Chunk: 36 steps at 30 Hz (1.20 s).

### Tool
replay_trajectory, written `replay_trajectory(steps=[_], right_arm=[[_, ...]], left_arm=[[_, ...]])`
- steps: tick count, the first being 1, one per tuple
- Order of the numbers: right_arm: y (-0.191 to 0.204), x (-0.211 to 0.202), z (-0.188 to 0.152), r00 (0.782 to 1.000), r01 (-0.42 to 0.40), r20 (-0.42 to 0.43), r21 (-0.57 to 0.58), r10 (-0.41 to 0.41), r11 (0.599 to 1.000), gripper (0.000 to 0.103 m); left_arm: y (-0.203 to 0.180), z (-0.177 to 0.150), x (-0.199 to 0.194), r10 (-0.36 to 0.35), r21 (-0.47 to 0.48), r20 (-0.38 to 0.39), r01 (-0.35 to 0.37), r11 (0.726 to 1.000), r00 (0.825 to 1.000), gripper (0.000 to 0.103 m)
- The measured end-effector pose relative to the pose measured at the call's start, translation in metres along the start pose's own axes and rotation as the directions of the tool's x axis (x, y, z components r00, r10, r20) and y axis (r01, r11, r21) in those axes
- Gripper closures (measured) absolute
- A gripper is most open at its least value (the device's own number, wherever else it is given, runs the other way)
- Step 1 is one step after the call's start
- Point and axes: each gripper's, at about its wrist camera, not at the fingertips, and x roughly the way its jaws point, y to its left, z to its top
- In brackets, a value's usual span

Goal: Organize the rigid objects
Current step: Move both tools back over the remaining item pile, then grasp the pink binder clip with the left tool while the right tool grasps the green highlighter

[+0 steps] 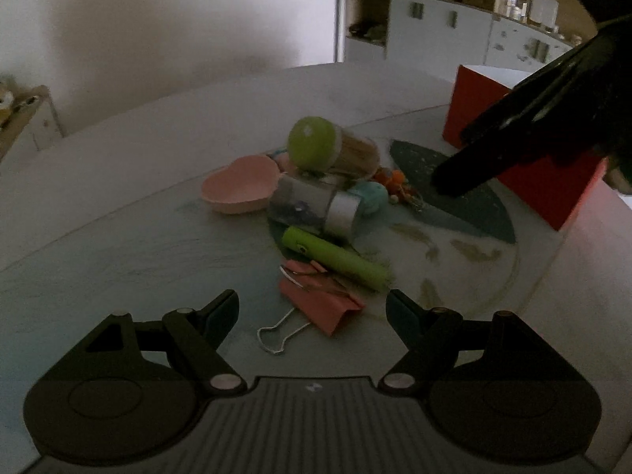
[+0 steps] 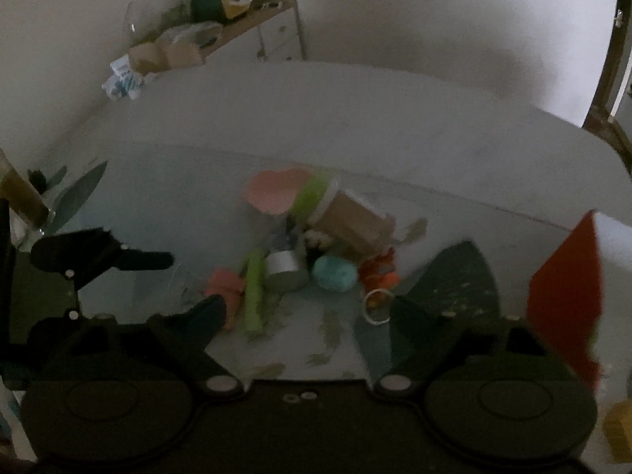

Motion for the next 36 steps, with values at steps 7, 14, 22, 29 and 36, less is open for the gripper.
replay_trajectory(steps=[7,14,22,29,36], right_arm=[[0.014,0.03,0.0,0.998,-0.015,-0.056,0.016,0.016,1.0,0.032],[0.018,0.053,0.002,0.995,-0.015,-0.097,0.061,0.021,0.998,0.055],[0.028,0.068,0.002,0.99,-0.031,-0.135,0.044,0.037,0.999,0.07],[0.038,0.079,0.006,0.989,-0.011,-0.146,0.004,0.011,1.0,0.079],[0.045,0.083,0.009,0.991,0.009,-0.13,-0.029,-0.013,1.0,0.087]], left_arm=[[0.0,-0.004,0.013,-0.018,0.038,-0.003,0.018,0.999,1.0,0.022],[-0.002,-0.007,0.02,-0.011,0.065,0.006,0.01,0.998,1.0,0.029],[0.0,-0.007,0.026,-0.031,0.078,0.02,0.03,0.997,0.999,0.038],[0.003,-0.006,0.029,-0.043,0.072,0.031,0.04,0.997,0.999,0.044],[0.0,-0.007,0.027,-0.03,0.063,0.041,0.027,0.998,0.999,0.044]])
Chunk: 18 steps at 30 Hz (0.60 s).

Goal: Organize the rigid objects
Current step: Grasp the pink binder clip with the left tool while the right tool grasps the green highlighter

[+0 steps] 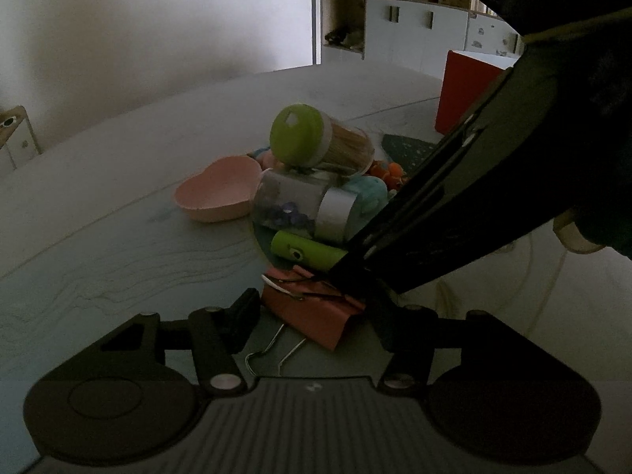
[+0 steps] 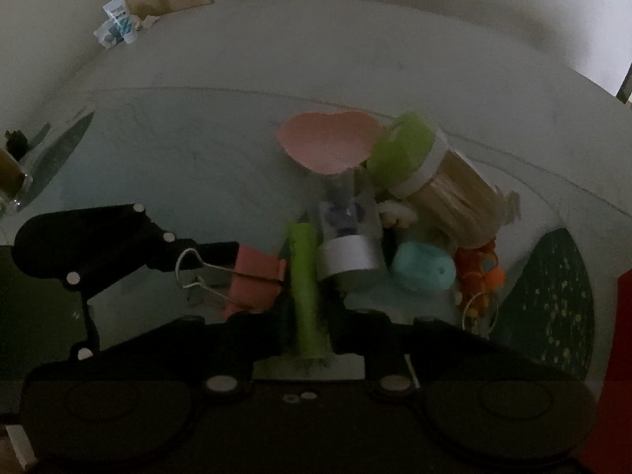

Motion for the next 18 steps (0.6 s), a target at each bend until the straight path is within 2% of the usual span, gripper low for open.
replay_trajectory(steps=[8,18], right_arm=[[0.001,-0.005,-0.004,1.0,-0.021,0.019,-0.021,0.021,1.0,0.088],[-0.007,-0.04,-0.017,0.996,-0.073,0.058,-0.009,0.073,0.997,0.088]], left_arm=[[0.001,-0.004,-0.006,0.015,-0.047,-0.002,-0.015,0.999,1.0,0.045],[-0.003,-0.003,-0.029,0.041,-0.139,0.007,-0.04,0.99,0.999,0.045]])
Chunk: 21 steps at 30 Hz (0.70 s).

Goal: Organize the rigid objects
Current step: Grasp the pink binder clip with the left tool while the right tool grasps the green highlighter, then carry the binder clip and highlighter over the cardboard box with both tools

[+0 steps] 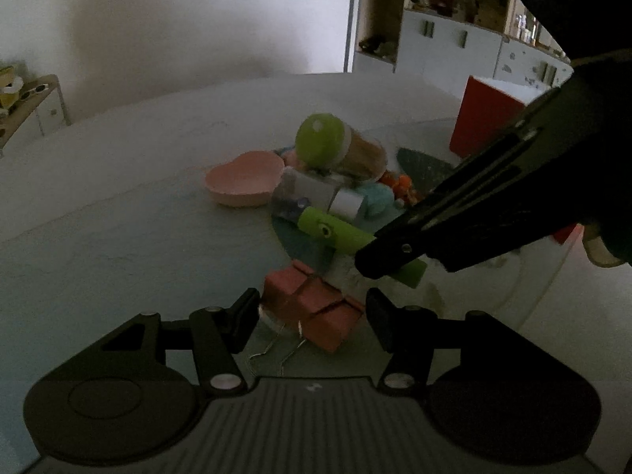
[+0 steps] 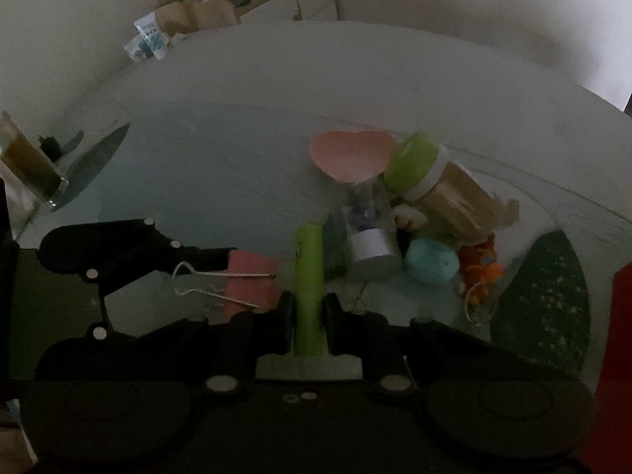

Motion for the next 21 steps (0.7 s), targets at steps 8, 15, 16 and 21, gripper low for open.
replay_trajectory(steps=[8,15,16,21], right_arm=[[-0.003,-0.035,-0.007,0.999,0.004,0.052,0.014,-0.004,1.0,0.088],[-0.019,-0.073,-0.016,0.996,0.008,0.094,0.047,-0.012,0.999,0.088],[-0.022,-0.078,-0.016,0.995,0.008,0.1,0.054,-0.013,0.999,0.088],[-0.042,-0.112,-0.025,0.989,0.024,0.141,0.09,-0.037,0.996,0.088]], left_arm=[[-0.017,0.018,-0.018,0.025,-0.02,0.019,-0.024,1.0,1.0,0.045],[-0.042,0.038,-0.036,0.014,-0.02,0.034,-0.013,1.0,0.999,0.045],[-0.046,0.041,-0.038,0.009,-0.02,0.036,-0.008,1.0,0.999,0.045],[-0.07,0.064,-0.05,-0.007,-0.022,0.045,0.008,1.0,0.999,0.045]])
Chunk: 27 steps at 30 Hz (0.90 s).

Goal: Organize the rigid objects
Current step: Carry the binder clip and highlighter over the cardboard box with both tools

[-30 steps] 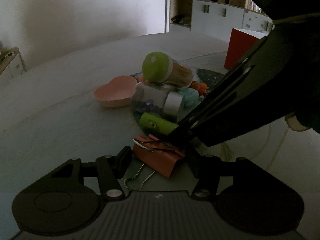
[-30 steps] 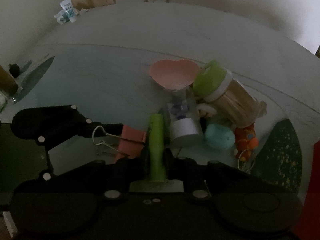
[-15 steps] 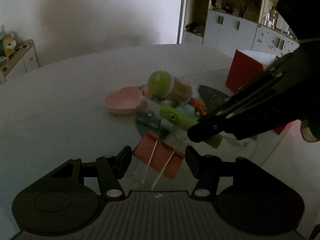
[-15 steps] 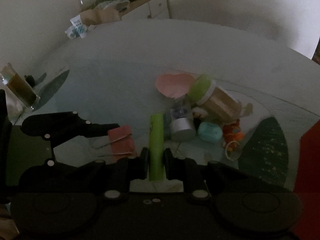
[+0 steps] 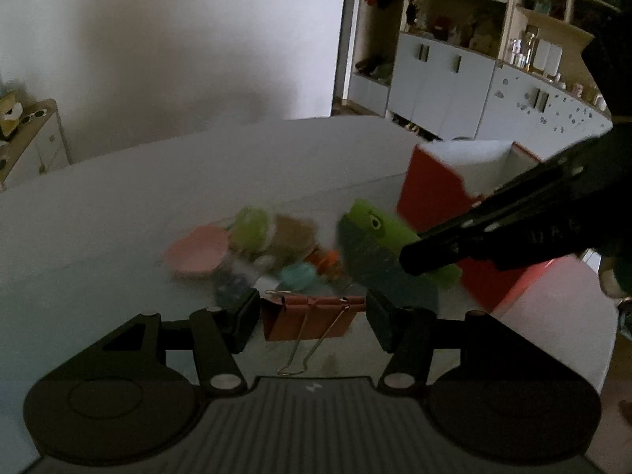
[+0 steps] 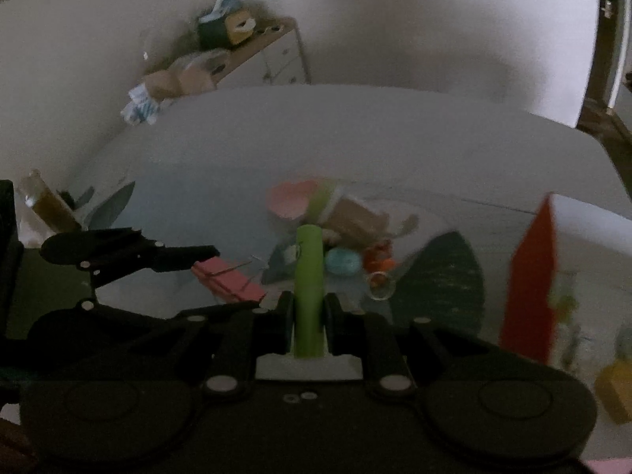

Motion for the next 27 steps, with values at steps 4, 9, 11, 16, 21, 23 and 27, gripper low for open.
replay_trajectory(steps=[4,9,11,16,21,23,27], right_arm=[[-0.018,-0.023,-0.005,1.0,0.013,0.02,0.017,-0.014,1.0,0.088],[-0.046,-0.05,-0.011,0.998,0.026,0.06,0.036,-0.028,0.999,0.088],[-0.057,-0.059,-0.014,0.997,0.032,0.072,0.045,-0.035,0.998,0.088],[-0.091,-0.077,-0.025,0.996,0.035,0.085,0.077,-0.041,0.996,0.088],[-0.127,-0.092,-0.037,0.994,0.049,0.088,0.103,-0.058,0.994,0.088],[-0.141,-0.098,-0.041,0.994,0.055,0.088,0.113,-0.065,0.992,0.088],[-0.168,-0.107,-0.05,0.993,0.075,0.086,0.131,-0.087,0.989,0.088]], left_arm=[[-0.022,0.021,-0.006,-0.017,-0.009,0.006,0.017,1.0,1.0,0.045],[-0.055,0.043,-0.006,-0.035,0.006,0.012,0.035,0.999,0.999,0.045],[-0.069,0.05,-0.004,-0.038,0.014,0.016,0.037,0.999,0.999,0.045],[-0.106,0.065,0.007,-0.059,0.032,0.019,0.059,0.998,0.998,0.045],[-0.143,0.077,0.024,-0.076,0.05,0.009,0.076,0.996,0.997,0.045],[-0.156,0.08,0.032,-0.084,0.056,0.006,0.084,0.995,0.996,0.045],[-0.182,0.086,0.048,-0.093,0.068,-0.004,0.093,0.993,0.996,0.045]])
